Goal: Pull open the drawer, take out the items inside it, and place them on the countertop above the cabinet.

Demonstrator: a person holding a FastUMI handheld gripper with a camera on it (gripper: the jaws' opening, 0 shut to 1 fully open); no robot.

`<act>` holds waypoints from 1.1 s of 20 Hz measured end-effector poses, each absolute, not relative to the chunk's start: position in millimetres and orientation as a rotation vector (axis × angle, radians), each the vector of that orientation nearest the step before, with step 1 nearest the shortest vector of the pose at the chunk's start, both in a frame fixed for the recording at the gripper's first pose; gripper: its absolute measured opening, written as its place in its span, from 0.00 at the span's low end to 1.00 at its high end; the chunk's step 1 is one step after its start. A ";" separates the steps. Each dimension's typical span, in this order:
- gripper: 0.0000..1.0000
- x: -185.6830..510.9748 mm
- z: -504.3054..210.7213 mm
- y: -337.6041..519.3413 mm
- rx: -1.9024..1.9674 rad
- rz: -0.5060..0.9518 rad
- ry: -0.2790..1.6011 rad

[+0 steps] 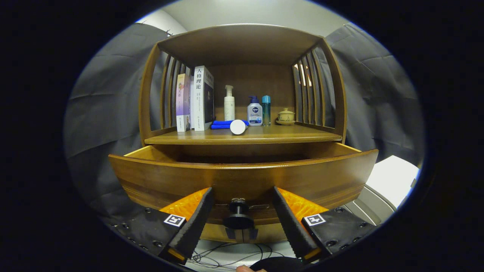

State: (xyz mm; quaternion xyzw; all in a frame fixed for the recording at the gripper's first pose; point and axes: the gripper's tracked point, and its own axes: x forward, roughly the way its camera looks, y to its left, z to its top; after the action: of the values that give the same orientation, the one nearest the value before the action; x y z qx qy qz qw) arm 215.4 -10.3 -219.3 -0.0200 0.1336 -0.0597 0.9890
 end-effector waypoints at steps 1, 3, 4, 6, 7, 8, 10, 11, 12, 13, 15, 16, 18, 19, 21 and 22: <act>0.98 221.1 -219.4 -10.2 -0.036 -0.121 0.270; 0.98 231.3 -220.0 -10.8 -0.040 -0.126 0.271; 0.98 237.3 -220.3 -11.4 -0.044 -0.129 0.271; 0.98 249.3 -220.6 -12.3 -0.040 -0.131 0.272; 0.98 255.6 -221.0 -13.0 -0.040 -0.131 0.272; 0.98 262.5 -221.5 -14.1 -0.043 -0.130 0.268; 0.98 273.3 -221.8 -15.7 -0.042 -0.127 0.260; 0.98 278.1 -222.0 -16.4 -0.040 -0.126 0.259; 0.98 283.7 -222.4 -17.3 -0.041 -0.126 0.257; 0.98 288.3 -222.0 -18.2 -0.041 -0.126 0.256; 0.98 296.6 -222.6 -19.2 -0.041 -0.127 0.254; 0.98 299.9 -222.8 -19.4 -0.040 -0.129 0.252; 0.98 307.2 -223.1 -20.0 -0.042 -0.132 0.244; 0.98 310.1 -223.6 -19.8 -0.042 -0.133 0.242; 0.98 316.5 -223.6 -20.2 -0.039 -0.134 0.244; 0.98 321.8 -223.9 -20.8 -0.037 -0.136 0.247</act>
State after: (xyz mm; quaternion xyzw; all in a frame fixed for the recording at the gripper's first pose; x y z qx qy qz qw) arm 321.8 -20.8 -223.9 -0.0186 0.1231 -0.0676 0.9899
